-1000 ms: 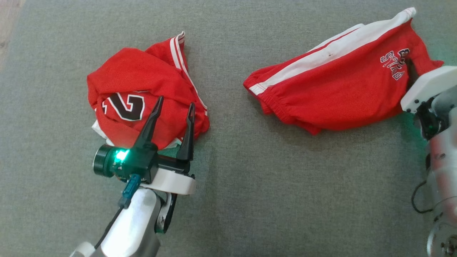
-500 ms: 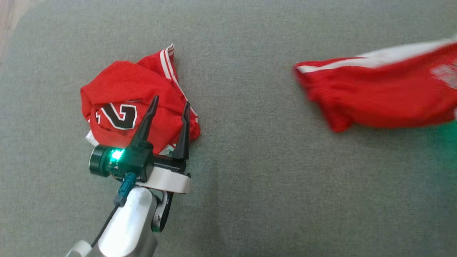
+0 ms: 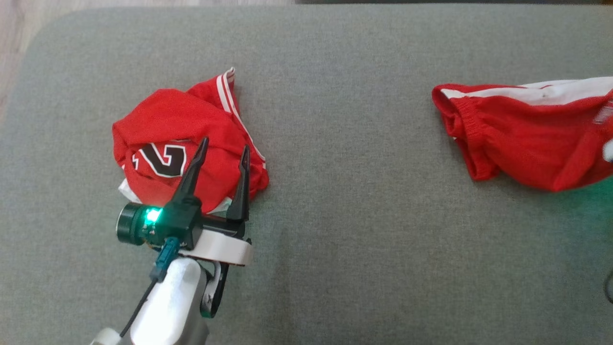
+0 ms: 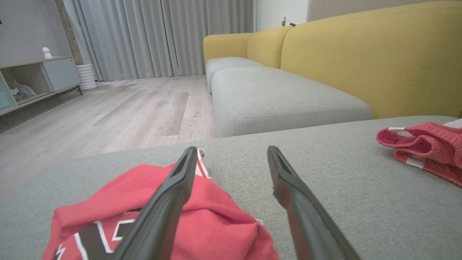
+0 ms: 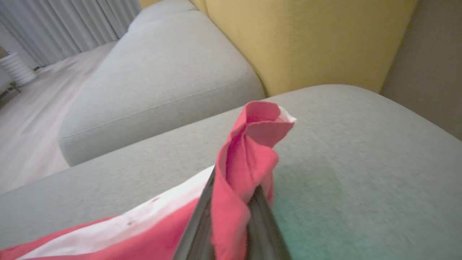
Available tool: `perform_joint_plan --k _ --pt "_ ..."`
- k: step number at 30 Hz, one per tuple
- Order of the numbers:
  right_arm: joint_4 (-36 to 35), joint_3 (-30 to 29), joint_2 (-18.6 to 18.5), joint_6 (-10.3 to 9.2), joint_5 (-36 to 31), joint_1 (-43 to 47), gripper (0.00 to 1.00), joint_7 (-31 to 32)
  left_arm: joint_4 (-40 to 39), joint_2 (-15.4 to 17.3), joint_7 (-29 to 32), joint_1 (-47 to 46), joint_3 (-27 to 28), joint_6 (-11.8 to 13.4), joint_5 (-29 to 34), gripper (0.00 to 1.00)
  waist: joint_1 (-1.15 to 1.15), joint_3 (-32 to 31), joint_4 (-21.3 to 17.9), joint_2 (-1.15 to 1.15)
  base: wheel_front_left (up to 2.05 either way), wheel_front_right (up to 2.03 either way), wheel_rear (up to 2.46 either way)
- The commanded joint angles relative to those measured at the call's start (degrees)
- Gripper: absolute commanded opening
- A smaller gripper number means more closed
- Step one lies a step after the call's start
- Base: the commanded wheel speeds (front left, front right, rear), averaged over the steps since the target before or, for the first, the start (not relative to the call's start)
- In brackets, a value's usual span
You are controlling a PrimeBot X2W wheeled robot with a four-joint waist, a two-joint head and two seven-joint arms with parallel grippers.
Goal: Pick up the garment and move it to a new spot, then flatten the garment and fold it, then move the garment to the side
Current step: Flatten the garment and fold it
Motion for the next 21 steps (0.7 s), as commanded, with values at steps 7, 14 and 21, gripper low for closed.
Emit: perform_joint_plan --k 7,14,21 --pt "-9.02 10.36 3.4 -0.04 6.08 0.26 0.0 -0.85 -0.98 0.24 -0.37 0.12 2.72 -0.52 0.73 1.0 0.0 -3.62 0.47 0.0 0.0 0.0 0.0" --pt "-17.59 24.33 6.63 -0.04 11.82 4.87 0.0 0.86 -0.54 0.16 -0.37 1.18 3.16 -1.29 0.31 1.0 0.0 -6.02 2.49 0.0 0.0 0.0 0.0" --pt "-19.11 38.4 6.08 -0.04 14.43 8.98 0.0 2.76 -0.37 0.28 -0.37 1.2 3.5 -1.72 0.32 1.0 0.0 -6.35 4.86 0.0 0.0 0.0 0.0"
